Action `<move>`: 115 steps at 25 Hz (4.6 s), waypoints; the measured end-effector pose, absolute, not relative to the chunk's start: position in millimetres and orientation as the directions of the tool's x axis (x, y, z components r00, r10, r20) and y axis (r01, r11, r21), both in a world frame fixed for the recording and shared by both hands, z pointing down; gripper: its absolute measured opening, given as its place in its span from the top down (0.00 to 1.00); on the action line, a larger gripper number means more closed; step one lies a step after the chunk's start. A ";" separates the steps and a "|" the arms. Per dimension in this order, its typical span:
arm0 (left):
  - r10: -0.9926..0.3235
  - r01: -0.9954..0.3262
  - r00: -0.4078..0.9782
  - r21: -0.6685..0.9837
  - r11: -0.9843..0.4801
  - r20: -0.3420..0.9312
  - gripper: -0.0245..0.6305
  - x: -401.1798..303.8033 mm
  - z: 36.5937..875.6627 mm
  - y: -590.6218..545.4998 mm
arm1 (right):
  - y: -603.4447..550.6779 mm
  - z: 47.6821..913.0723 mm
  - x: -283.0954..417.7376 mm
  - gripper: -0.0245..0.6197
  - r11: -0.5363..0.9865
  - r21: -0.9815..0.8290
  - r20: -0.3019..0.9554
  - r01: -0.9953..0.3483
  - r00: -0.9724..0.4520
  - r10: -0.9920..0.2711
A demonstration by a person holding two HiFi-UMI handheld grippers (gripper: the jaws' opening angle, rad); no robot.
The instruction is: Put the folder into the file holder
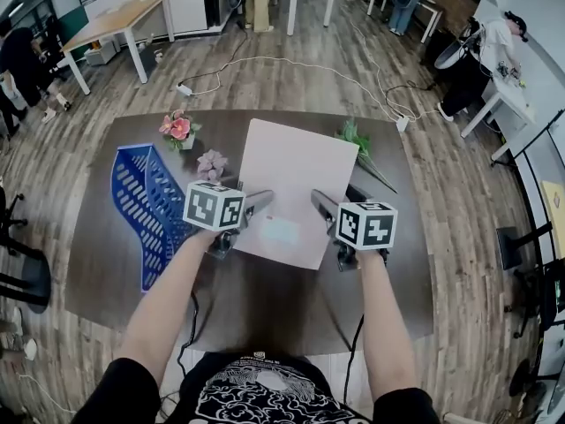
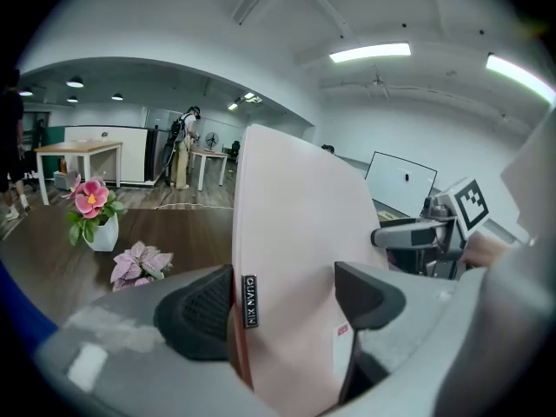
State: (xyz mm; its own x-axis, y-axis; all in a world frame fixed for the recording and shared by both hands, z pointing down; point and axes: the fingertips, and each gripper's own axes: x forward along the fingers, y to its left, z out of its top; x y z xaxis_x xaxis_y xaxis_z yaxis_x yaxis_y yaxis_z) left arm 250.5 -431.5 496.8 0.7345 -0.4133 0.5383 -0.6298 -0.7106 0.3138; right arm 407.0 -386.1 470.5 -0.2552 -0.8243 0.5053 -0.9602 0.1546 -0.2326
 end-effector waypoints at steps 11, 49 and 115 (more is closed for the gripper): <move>-0.531 -0.677 0.710 0.240 -0.696 0.462 0.40 234.5 465.0 -432.7 | -393.0 433.6 391.8 0.42 0.244 -0.056 0.410 -0.968 -0.245 -0.879; -0.733 -0.838 0.522 0.101 -0.537 0.436 0.40 201.8 449.6 -357.0 | -322.1 408.8 364.8 0.44 0.474 0.130 0.234 -0.871 -0.438 -0.868; -0.844 -0.932 0.359 0.194 -0.305 0.398 0.40 180.8 461.6 -337.0 | -348.3 448.5 314.3 0.59 0.898 -0.033 0.273 -0.439 -0.868 -0.415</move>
State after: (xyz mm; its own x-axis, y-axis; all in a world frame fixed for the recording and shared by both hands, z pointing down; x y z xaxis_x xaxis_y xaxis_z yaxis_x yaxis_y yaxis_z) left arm 180.8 -337.0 461.6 0.3590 -0.8442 0.3981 -0.9324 -0.3052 0.1937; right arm 314.3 -348.3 448.5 -0.8680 -0.4148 0.2730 -0.4392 0.8978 -0.0326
